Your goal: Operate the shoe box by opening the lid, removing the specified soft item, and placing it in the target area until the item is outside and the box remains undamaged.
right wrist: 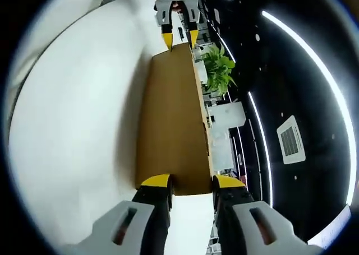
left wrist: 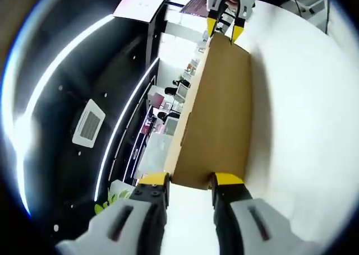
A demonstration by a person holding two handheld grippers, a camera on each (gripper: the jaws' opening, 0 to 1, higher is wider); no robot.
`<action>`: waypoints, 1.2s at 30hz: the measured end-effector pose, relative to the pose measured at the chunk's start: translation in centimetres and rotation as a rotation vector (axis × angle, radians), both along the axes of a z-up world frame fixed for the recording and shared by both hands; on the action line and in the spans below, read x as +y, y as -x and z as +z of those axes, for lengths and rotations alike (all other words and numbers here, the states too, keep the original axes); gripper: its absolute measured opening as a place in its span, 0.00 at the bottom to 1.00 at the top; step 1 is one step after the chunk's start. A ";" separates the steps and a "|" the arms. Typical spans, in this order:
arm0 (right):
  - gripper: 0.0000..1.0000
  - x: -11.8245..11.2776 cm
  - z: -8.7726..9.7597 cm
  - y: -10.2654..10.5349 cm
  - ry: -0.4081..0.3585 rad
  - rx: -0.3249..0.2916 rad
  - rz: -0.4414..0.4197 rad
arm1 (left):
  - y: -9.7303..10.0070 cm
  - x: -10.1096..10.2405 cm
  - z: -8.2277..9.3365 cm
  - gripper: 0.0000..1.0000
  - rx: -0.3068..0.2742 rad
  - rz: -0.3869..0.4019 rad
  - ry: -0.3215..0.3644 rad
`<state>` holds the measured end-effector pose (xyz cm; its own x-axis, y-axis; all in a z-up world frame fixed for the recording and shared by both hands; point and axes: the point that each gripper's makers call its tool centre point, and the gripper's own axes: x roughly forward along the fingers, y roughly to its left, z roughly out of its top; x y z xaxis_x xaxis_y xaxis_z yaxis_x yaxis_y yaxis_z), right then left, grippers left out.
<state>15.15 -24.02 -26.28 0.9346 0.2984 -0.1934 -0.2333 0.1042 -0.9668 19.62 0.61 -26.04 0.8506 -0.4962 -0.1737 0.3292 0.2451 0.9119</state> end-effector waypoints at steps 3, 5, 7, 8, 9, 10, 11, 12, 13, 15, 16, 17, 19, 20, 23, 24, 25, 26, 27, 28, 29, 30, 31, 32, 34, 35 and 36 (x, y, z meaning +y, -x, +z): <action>0.28 0.1 0.3 0.3 -0.008 0.002 0.005 | 0.0 0.1 0.4 0.30 0.011 0.005 0.021; 0.28 0.1 0.4 0.3 -0.011 0.003 0.008 | 0.0 0.2 0.6 0.30 0.016 0.005 0.038; 0.28 0.0 0.6 0.2 -0.015 0.004 0.011 | 0.1 0.2 0.7 0.30 0.017 0.003 0.042; 0.28 0.0 0.6 0.2 -0.014 0.005 0.012 | 0.2 0.2 0.6 0.30 0.031 0.006 0.055; 0.28 0.1 0.7 0.3 -0.013 0.005 0.012 | 0.3 0.2 0.7 0.30 0.045 0.007 0.075; 0.28 0.1 0.7 0.3 -0.014 0.005 0.011 | 0.4 0.2 0.8 0.30 0.047 0.005 0.084; 0.28 0.1 0.7 0.3 -0.016 0.009 0.010 | 0.4 0.2 0.9 0.29 0.042 0.005 0.086; 0.28 0.1 0.6 0.3 -0.016 0.009 0.010 | 0.4 0.2 0.8 0.29 0.040 0.004 0.085; 0.28 0.1 0.7 0.3 -0.015 0.009 0.010 | 0.4 0.2 0.8 0.29 0.040 0.005 0.086; 0.28 0.1 0.8 0.3 -0.014 0.010 0.009 | 0.4 0.2 0.8 0.29 0.036 0.008 0.084; 0.28 0.1 0.9 0.3 -0.016 0.009 0.007 | 0.4 0.2 0.9 0.29 0.028 0.008 0.083; 0.28 0.1 1.0 0.3 -0.018 0.007 0.006 | 0.5 0.2 1.1 0.29 0.019 0.007 0.083; 0.28 0.0 1.0 0.3 -0.027 0.009 0.007 | 0.5 0.2 1.1 0.29 0.015 0.008 0.086; 0.28 -0.3 1.1 0.2 -0.034 0.008 0.008 | 0.5 0.2 1.2 0.29 0.016 0.008 0.092; 0.28 -0.6 1.1 0.1 -0.037 0.009 0.008 | 0.5 0.2 1.3 0.29 0.016 0.012 0.104; 0.28 -0.7 1.2 0.0 -0.037 0.009 0.008 | 0.5 0.2 1.3 0.29 0.016 0.013 0.108; 0.28 -0.7 1.2 0.0 -0.038 0.008 0.008 | 0.5 0.2 1.3 0.30 0.015 0.015 0.111; 0.28 -0.8 1.2 0.0 -0.038 0.008 0.009 | 0.5 0.2 1.3 0.30 0.016 0.016 0.116; 0.28 -0.7 1.3 0.0 -0.033 0.004 0.009 | 0.5 0.2 1.3 0.30 0.015 0.017 0.117; 0.28 -0.6 1.3 0.0 -0.036 0.005 0.008 | 0.5 0.2 1.4 0.30 0.012 0.018 0.118; 0.28 -0.6 1.3 0.0 -0.035 0.004 0.008 | 0.5 0.2 1.4 0.30 0.016 0.019 0.120; 0.28 -0.5 1.4 0.0 -0.038 0.003 0.007 | 0.4 0.2 1.4 0.30 0.021 0.020 0.123; 0.28 -0.5 1.4 0.1 -0.041 0.002 0.006 | 0.4 0.2 1.5 0.30 0.021 0.020 0.125; 0.28 -0.4 1.6 0.1 -0.044 0.000 0.007 | 0.4 0.3 1.7 0.30 0.017 0.023 0.135; 0.28 -0.3 1.7 0.1 -0.050 -0.002 0.008 | 0.4 0.3 1.7 0.30 0.017 0.025 0.141; 0.28 -0.3 1.7 0.1 -0.054 -0.002 0.008 | 0.4 0.3 1.7 0.30 0.016 0.027 0.143; 0.28 -0.3 1.8 0.1 -0.054 -0.002 0.009 | 0.4 0.3 1.7 0.30 0.014 0.028 0.143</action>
